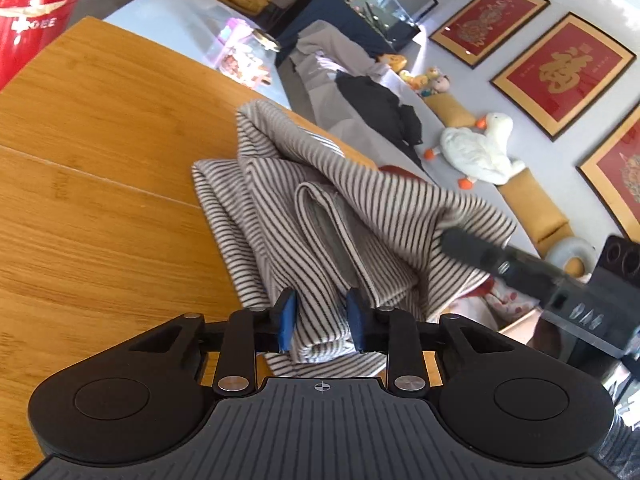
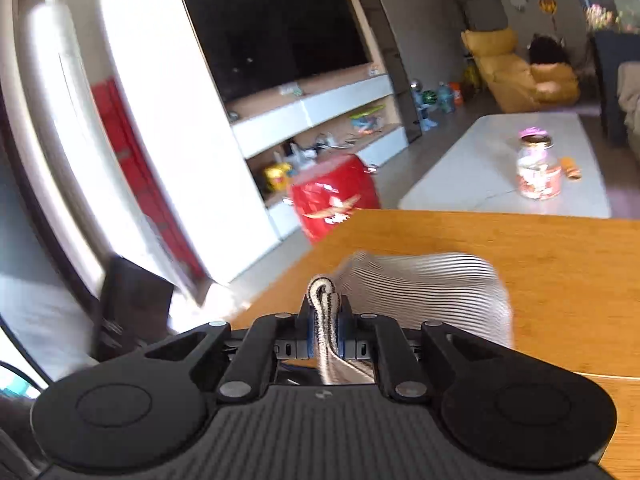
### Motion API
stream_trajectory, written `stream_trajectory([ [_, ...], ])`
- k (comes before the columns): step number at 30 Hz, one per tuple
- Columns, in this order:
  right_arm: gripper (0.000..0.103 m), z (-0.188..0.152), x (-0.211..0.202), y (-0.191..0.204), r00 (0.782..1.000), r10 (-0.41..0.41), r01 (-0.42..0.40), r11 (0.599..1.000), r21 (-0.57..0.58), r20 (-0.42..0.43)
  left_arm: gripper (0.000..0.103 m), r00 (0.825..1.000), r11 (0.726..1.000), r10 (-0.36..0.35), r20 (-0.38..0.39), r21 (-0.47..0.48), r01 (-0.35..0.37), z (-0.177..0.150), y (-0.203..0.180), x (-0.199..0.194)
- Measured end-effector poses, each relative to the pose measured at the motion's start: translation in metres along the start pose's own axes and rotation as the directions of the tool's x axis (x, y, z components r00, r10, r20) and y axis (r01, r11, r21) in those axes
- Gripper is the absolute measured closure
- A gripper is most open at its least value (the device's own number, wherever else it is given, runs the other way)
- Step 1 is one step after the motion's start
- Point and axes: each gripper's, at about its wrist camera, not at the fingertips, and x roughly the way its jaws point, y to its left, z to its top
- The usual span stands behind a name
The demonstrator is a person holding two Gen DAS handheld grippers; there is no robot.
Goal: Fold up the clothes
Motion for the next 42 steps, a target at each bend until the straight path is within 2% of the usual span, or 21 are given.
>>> stream_trajectory([
  [2, 0.093, 0.006, 0.007, 0.003, 0.997, 0.076, -0.075, 0.997, 0.026, -0.02, 0.072, 1.0, 0.999, -0.024, -0.007, 0.035, 0.024, -0.003, -0.008, 0.009],
  [4, 0.093, 0.0, 0.024, -0.004, 0.992, 0.096, -0.093, 0.995, 0.044, -0.08, 0.068, 0.999, 0.998, -0.032, -0.023, 0.059, 0.033, -0.009, -0.011, 0.013],
  [6, 0.093, -0.01, 0.036, -0.007, 0.988, 0.08, -0.076, 0.997, 0.034, -0.132, 0.054, 0.999, 0.996, -0.032, -0.041, 0.083, 0.036, -0.016, -0.013, 0.013],
  [9, 0.093, -0.03, 0.046, -0.008, 0.982, 0.033, -0.037, 0.999, -0.018, -0.188, 0.049, 0.997, 0.994, -0.02, -0.071, 0.105, 0.028, -0.026, -0.011, 0.001],
  [12, 0.092, -0.049, 0.057, -0.008, 0.97, -0.016, -0.002, 0.997, -0.073, -0.242, 0.04, 0.998, 0.994, 0.036, -0.061, 0.106, -0.029, -0.029, 0.0, -0.021],
  [15, 0.092, -0.063, 0.055, 0.016, 0.97, -0.076, 0.026, 0.977, -0.21, -0.232, 0.038, 0.997, 0.996, 0.072, 0.006, 0.059, -0.073, -0.016, 0.009, -0.047],
  [19, 0.092, -0.077, 0.059, 0.041, 0.966, -0.145, 0.063, 0.936, -0.346, -0.216, 0.038, 0.996, 0.997, 0.015, 0.09, 0.078, -0.022, 0.01, -0.004, -0.056],
  [25, 0.091, -0.074, 0.049, 0.047, 0.966, -0.185, 0.094, 0.901, -0.422, -0.179, 0.042, 0.999, 0.993, -0.036, 0.013, 0.115, 0.035, 0.02, -0.018, 0.003],
  [26, 0.086, -0.069, 0.04, 0.043, 0.968, -0.166, 0.078, 0.909, -0.409, -0.186, 0.049, 0.999, 0.992, -0.045, 0.0, 0.121, 0.044, 0.022, -0.02, 0.012],
  [27, 0.081, -0.063, 0.03, 0.039, 0.97, -0.146, 0.06, 0.918, -0.393, -0.194, 0.051, 0.999, 0.991, -0.051, -0.004, 0.127, 0.051, 0.021, -0.021, 0.019],
  [28, 0.067, -0.058, 0.021, 0.034, 0.971, -0.126, 0.042, 0.925, -0.377, -0.202, 0.051, 0.998, 0.99, -0.055, 0.002, 0.131, 0.055, 0.02, -0.02, 0.02],
  [29, 0.041, -0.051, 0.009, 0.027, 0.974, -0.098, 0.022, 0.938, -0.346, -0.205, 0.051, 0.998, 0.99, -0.057, 0.004, 0.131, 0.056, 0.019, -0.019, 0.019],
  [30, 0.029, -0.044, -0.002, 0.021, 0.976, -0.085, 0.017, 0.948, -0.318, -0.199, 0.051, 0.998, 0.99, -0.056, 0.004, 0.128, 0.055, 0.018, -0.017, 0.017],
  [31, 0.022, -0.037, -0.01, 0.013, 0.978, -0.071, 0.011, 0.957, -0.291, -0.196, 0.051, 0.999, 0.99, -0.053, 0.003, 0.128, 0.052, 0.017, -0.016, 0.016],
  [33, 0.022, -0.016, -0.025, -0.01, 0.983, -0.042, 0.008, 0.982, -0.188, -0.178, 0.051, 0.999, 0.988, -0.045, 0.001, 0.146, 0.044, 0.013, -0.015, 0.015],
  [36, 0.021, 0.014, -0.025, -0.052, 0.989, -0.089, 0.084, 0.995, -0.044, -0.118, 0.051, 0.999, 0.985, -0.032, 0.003, 0.17, 0.031, 0.007, -0.015, 0.012],
  [38, 0.02, 0.031, -0.003, -0.085, 0.986, -0.126, 0.128, 0.992, 0.019, -0.109, 0.051, 0.999, 0.986, -0.032, 0.008, 0.167, 0.03, 0.005, -0.014, 0.012],
  [40, 0.02, 0.034, 0.03, -0.119, 0.976, -0.135, 0.151, 0.985, 0.088, -0.173, 0.051, 0.999, 0.987, -0.031, 0.009, 0.16, 0.029, 0.005, -0.014, 0.012],
  [42, 0.02, 0.032, 0.069, -0.147, 0.956, -0.143, 0.182, 0.974, 0.136, -0.258, 0.051, 1.0, 0.987, -0.026, 0.008, 0.157, 0.024, 0.006, -0.015, 0.01],
])
